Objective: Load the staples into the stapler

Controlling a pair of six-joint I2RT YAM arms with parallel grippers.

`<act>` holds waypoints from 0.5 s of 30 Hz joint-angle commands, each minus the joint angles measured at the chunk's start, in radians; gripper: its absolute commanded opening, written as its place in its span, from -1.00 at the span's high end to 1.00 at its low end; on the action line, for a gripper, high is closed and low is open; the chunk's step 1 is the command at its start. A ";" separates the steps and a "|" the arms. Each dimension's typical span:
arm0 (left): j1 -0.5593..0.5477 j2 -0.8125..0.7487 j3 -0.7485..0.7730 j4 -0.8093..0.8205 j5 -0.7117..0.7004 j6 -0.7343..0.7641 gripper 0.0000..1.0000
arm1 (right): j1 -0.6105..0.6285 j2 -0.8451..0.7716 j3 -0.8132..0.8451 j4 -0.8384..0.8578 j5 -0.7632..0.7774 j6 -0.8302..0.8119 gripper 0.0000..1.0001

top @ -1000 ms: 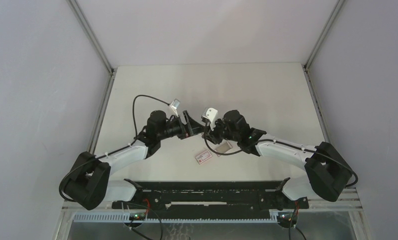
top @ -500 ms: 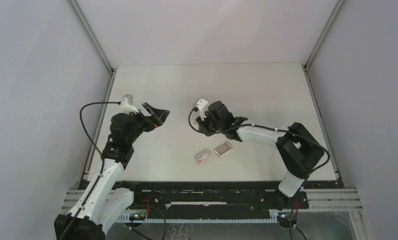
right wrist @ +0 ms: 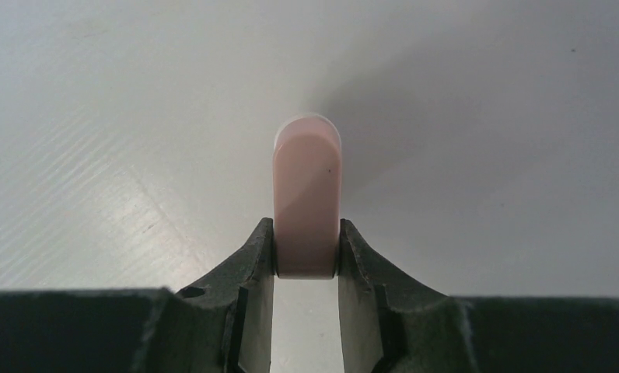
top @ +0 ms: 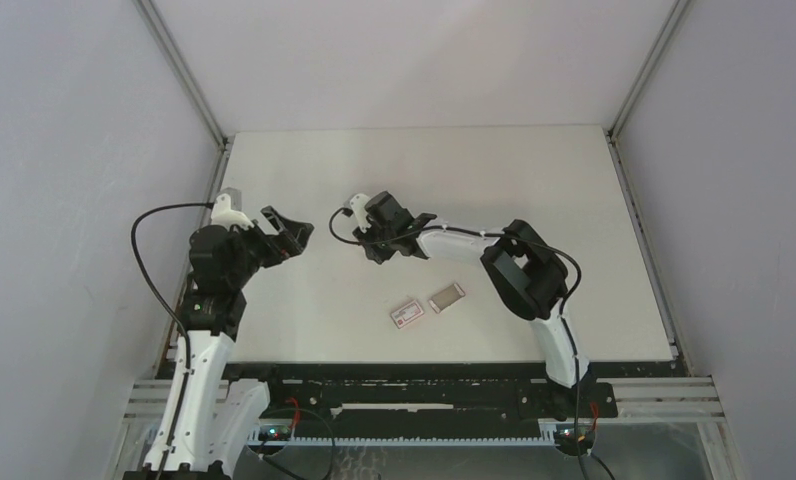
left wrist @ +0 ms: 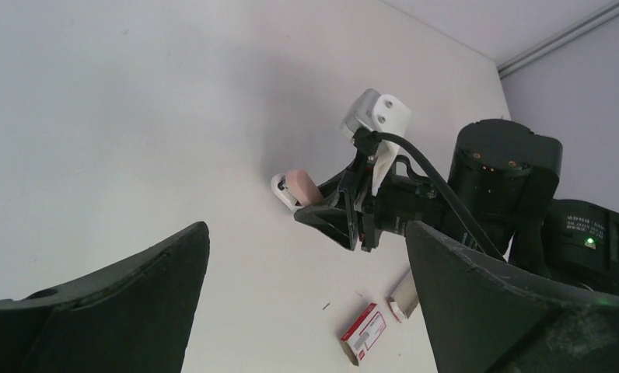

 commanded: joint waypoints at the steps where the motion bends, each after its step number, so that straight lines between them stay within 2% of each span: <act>1: 0.005 -0.013 0.045 -0.039 0.003 0.057 -0.99 | 0.010 0.035 0.099 -0.070 -0.001 0.006 0.53; 5: 0.005 -0.017 0.045 -0.039 -0.005 0.060 -1.00 | 0.004 0.046 0.108 -0.083 -0.011 -0.004 0.16; 6: 0.007 -0.018 0.043 -0.039 -0.006 0.062 -0.99 | 0.000 0.043 0.104 -0.081 -0.016 -0.002 0.02; 8: 0.006 -0.020 0.040 -0.038 -0.010 0.064 -0.99 | -0.013 0.022 0.086 -0.076 -0.024 0.006 -0.40; 13: 0.003 -0.022 0.030 -0.030 -0.019 0.074 -0.99 | -0.051 -0.129 -0.019 -0.017 -0.067 0.040 -0.53; 15: -0.019 -0.018 0.026 -0.015 -0.031 0.070 -0.93 | -0.070 -0.215 -0.083 0.012 -0.076 0.062 -0.57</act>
